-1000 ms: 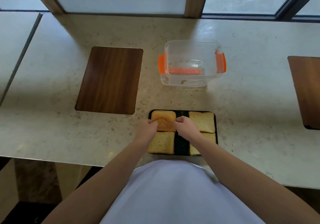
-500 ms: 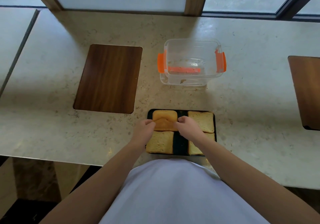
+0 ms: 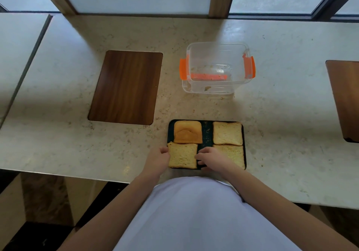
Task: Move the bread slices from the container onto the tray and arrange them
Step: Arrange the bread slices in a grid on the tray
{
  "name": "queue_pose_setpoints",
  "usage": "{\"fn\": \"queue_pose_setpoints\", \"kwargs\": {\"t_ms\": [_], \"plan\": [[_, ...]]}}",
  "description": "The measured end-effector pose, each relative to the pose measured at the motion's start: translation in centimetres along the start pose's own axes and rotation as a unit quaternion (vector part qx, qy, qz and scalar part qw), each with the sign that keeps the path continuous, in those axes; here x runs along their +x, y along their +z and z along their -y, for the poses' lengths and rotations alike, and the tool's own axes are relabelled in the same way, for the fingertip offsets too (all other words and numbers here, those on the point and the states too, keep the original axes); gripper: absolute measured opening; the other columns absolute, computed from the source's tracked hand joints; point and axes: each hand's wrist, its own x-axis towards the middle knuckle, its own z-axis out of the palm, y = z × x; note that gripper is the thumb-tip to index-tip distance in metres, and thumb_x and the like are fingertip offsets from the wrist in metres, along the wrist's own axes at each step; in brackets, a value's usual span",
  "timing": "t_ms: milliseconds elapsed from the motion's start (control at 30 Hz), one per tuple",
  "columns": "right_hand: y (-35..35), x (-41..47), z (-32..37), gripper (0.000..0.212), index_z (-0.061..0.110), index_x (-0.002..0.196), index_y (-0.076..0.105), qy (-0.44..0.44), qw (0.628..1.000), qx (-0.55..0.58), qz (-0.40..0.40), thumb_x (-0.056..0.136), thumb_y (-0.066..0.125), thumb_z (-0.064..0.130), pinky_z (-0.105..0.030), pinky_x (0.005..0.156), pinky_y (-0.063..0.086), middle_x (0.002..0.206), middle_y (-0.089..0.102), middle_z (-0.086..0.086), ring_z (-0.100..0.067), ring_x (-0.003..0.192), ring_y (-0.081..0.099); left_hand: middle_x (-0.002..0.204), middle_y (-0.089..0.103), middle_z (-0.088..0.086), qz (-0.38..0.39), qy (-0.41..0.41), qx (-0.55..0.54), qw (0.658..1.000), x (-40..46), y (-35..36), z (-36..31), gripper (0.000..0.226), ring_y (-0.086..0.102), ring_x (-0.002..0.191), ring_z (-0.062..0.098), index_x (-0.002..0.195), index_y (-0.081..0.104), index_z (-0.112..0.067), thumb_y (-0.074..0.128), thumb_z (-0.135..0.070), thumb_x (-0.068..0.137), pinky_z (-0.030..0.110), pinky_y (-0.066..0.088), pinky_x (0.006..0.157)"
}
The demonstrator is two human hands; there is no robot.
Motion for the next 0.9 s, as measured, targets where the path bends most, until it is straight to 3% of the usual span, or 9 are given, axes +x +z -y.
{"fn": "queue_pose_setpoints", "kwargs": {"t_ms": [67,267,433,600,700,767,900], "plan": [[0.2,0.1,-0.2,0.043,0.015,0.13,0.057,-0.006,1.0,-0.002,0.002,0.091,0.064,0.032,-0.029,0.077,0.058,0.115,0.065,0.001,-0.009,0.097,0.064,0.124,0.065,0.007,0.002,-0.001,0.009,1.0,-0.3,0.2,-0.1,0.047,0.06,0.111,0.022,0.136,0.057,-0.009,0.048,-0.01,0.089,0.041,0.047,0.101],[-0.1,0.2,-0.6,0.037,0.019,0.121,0.058,-0.007,1.0,-0.001,-0.005,0.089,0.065,0.036,-0.031,0.078,0.06,0.107,0.066,0.003,-0.01,0.095,0.065,0.129,0.061,0.015,0.01,-0.002,0.002,1.0,-0.6,0.7,-0.9,0.049,0.057,0.119,0.03,0.139,0.051,-0.007,0.056,-0.016,0.091,0.046,0.044,0.106],[-0.6,0.1,-1.1,0.037,0.019,0.122,0.06,-0.003,0.999,-0.019,-0.027,0.089,0.064,0.035,-0.025,0.069,0.057,0.102,0.067,0.004,-0.009,0.091,0.066,0.133,0.058,0.009,0.032,0.005,0.015,0.999,-0.9,1.4,-1.5,0.047,0.055,0.12,0.026,0.137,0.053,-0.008,0.06,-0.018,0.091,0.044,0.043,0.106],[-0.5,0.2,-1.0,0.03,0.018,0.116,0.063,-0.006,0.999,-0.026,-0.035,0.09,0.063,0.032,-0.028,0.073,0.058,0.099,0.069,0.002,-0.01,0.088,0.067,0.129,0.059,0.004,0.027,0.029,0.053,0.998,-1.3,1.5,-1.8,0.04,0.056,0.108,0.018,0.131,0.057,-0.011,0.06,-0.021,0.092,0.034,0.044,0.09],[-1.6,-0.2,-0.6,0.024,0.018,0.111,0.064,-0.003,0.999,-0.01,-0.03,0.092,0.06,0.031,-0.03,0.074,0.059,0.1,0.07,0.0,-0.012,0.089,0.068,0.11,0.06,-0.005,0.021,0.053,0.084,0.995,-1.5,1.5,-2.0,0.04,0.057,0.094,0.01,0.131,0.056,-0.01,0.058,-0.022,0.093,0.028,0.045,0.081],[-3.3,-0.6,-0.3,0.023,0.017,0.112,0.065,-0.015,0.998,0.02,-0.055,0.094,0.057,0.03,-0.031,0.073,0.06,0.098,0.071,-0.001,-0.015,0.088,0.069,0.097,0.06,-0.008,0.015,0.094,0.123,0.988,-1.5,1.6,-2.8,0.04,0.057,0.085,0.005,0.131,0.057,-0.011,0.056,-0.021,0.093,0.023,0.046,0.072],[-8.0,-0.8,-0.5,0.03,0.015,0.117,0.066,-0.038,0.977,-0.013,-0.21,0.093,0.054,0.028,-0.038,0.079,0.056,0.106,0.07,-0.002,-0.018,0.093,0.064,0.114,0.061,-0.005,0.064,0.14,0.165,0.974,-0.6,4.2,-6.5,0.037,0.055,0.1,0.01,0.128,0.059,-0.017,0.054,-0.027,0.093,0.023,0.041,0.074]]}}
